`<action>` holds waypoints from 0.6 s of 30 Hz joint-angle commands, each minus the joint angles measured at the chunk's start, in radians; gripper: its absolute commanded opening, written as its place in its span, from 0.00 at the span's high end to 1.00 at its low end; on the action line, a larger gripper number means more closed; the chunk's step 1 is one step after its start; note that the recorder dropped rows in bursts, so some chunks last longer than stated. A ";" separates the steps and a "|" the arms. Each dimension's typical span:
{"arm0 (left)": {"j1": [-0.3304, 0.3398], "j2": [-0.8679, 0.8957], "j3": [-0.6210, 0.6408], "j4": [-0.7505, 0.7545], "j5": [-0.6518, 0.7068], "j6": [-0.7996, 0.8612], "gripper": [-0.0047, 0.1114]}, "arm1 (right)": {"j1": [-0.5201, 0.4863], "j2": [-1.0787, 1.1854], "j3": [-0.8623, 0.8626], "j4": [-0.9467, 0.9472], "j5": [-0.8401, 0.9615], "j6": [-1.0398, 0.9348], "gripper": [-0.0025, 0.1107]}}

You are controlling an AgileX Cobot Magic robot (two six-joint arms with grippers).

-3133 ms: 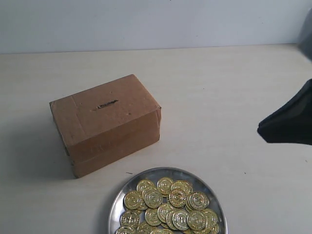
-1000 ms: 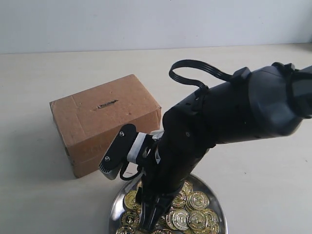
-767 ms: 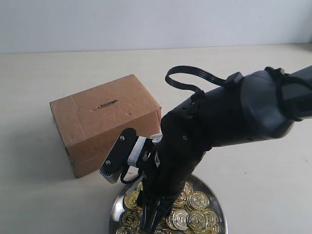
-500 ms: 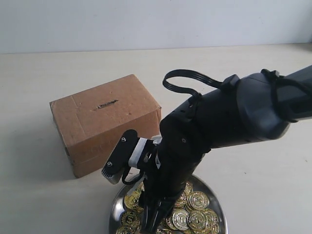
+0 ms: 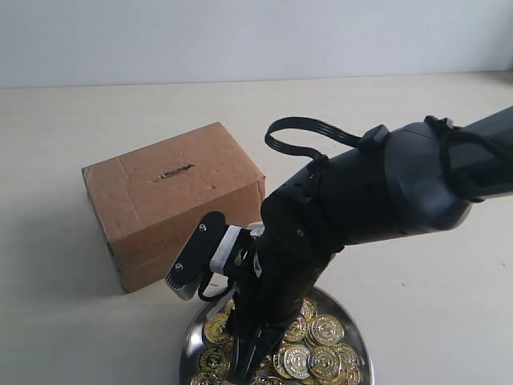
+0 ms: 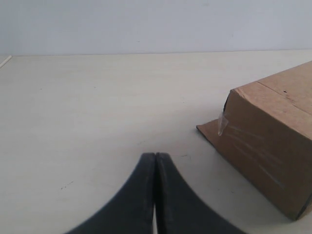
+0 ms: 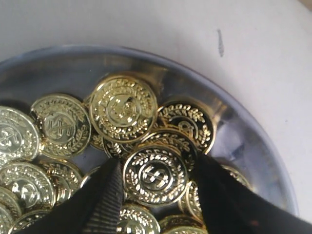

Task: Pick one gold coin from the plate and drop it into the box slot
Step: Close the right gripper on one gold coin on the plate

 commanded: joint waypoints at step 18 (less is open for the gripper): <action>-0.006 -0.005 0.002 -0.009 -0.011 -0.005 0.96 | 0.002 0.008 -0.002 -0.023 0.026 0.014 0.82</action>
